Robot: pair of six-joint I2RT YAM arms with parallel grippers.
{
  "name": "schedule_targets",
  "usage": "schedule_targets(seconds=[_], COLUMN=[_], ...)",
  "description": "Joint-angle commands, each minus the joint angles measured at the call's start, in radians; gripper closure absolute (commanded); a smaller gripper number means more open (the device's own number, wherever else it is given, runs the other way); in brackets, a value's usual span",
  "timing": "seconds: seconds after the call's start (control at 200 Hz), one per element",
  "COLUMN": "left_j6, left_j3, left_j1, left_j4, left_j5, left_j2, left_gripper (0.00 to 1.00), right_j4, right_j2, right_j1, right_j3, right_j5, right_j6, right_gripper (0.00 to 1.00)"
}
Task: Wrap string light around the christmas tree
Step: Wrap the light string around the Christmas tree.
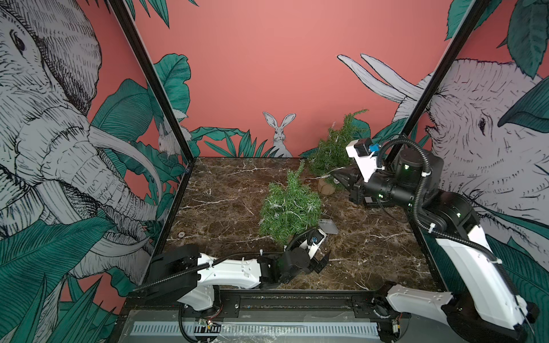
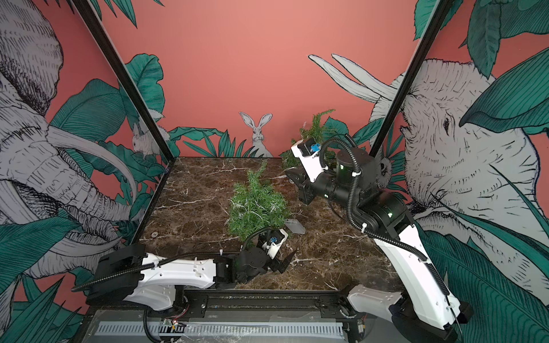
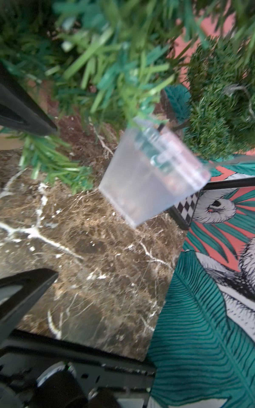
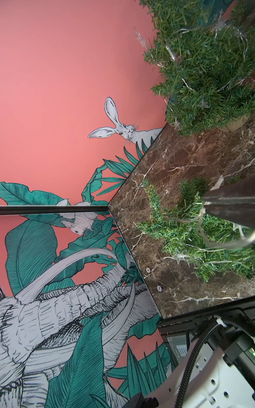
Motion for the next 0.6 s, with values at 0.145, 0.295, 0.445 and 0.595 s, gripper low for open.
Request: schedule_targets(seconds=[0.145,0.295,0.445,0.595], left_j6=[0.036,-0.001,-0.024,-0.032], left_j3=[0.014,0.035,-0.006,0.010], left_j1=[0.039,0.039,0.040,0.040], left_j4=[0.211,0.242,0.367,0.410], left_j5=[-0.018,0.101,0.120,0.069], left_j2=[0.038,0.058,0.072,0.100], left_gripper=[0.03,0.03,0.02,0.01], right_j4=[0.056,0.073,0.087,0.096], right_j2=[-0.017,-0.020,-0.022,-0.027], right_j1=[0.004,0.004,0.004,0.005], right_j3=[0.003,-0.006,-0.016,-0.023], right_j5=[-0.054,-0.075,-0.086,-0.098], right_j6=[0.017,0.033,0.045,0.052], right_gripper=[1.00,1.00,1.00,1.00])
